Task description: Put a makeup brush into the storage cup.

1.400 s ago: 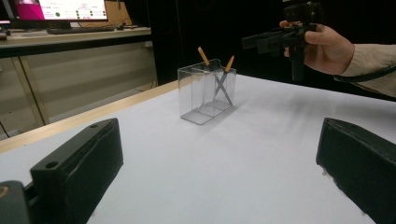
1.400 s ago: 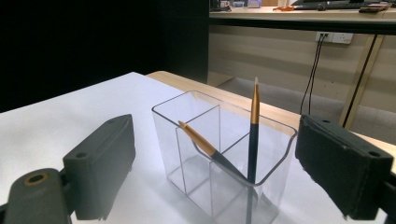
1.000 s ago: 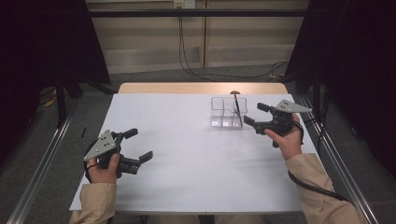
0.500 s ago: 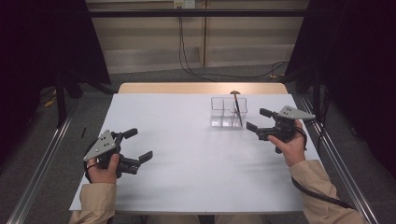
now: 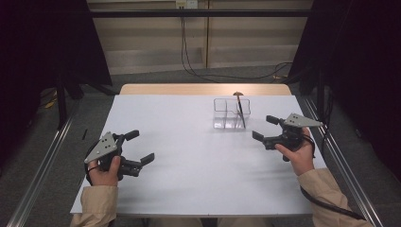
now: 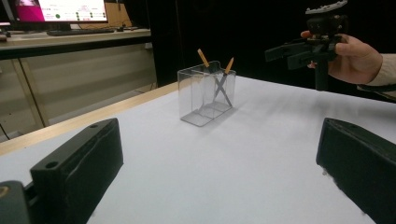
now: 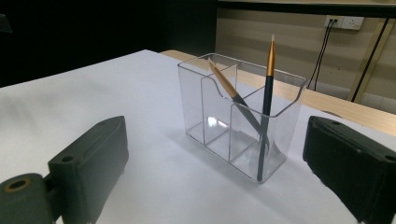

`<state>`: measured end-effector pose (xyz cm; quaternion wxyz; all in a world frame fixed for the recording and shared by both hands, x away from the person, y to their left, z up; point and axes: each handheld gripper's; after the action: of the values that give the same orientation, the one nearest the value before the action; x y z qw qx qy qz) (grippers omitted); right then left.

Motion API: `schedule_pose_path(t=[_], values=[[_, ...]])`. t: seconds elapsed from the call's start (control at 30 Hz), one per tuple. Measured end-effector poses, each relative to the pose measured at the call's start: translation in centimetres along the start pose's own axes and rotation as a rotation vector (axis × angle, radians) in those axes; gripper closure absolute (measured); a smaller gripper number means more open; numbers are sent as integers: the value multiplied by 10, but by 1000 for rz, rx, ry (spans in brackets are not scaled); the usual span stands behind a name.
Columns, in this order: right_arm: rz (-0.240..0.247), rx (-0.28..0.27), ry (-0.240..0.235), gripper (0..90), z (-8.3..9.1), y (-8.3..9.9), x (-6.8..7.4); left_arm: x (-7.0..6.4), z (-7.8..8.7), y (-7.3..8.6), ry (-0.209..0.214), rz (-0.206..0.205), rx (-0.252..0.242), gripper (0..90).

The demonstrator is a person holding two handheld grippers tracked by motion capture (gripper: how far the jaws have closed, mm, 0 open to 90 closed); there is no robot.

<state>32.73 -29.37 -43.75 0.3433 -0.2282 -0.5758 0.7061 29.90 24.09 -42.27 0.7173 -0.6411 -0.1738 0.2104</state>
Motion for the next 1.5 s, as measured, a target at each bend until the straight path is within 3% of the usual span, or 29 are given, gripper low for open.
schedule_pose_path(t=[0.37, 1.5], values=[[20, 2, -21, 12, 8, 1, 10, 0, 0, 0, 0, -3, 1, 4], [52, 25, -23, 10, 39, 10, 23, 0, 0, -1, 2, -6, -4, 4]])
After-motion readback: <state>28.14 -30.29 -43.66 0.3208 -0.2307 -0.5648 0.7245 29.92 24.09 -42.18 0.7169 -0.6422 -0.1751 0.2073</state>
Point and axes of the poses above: each handheld gripper's, and its own axes: z roughly backward along the jaws, y roughly out of its underside, x roughly to its left, and after that the axes turned 2 degrees about -x, right-handed
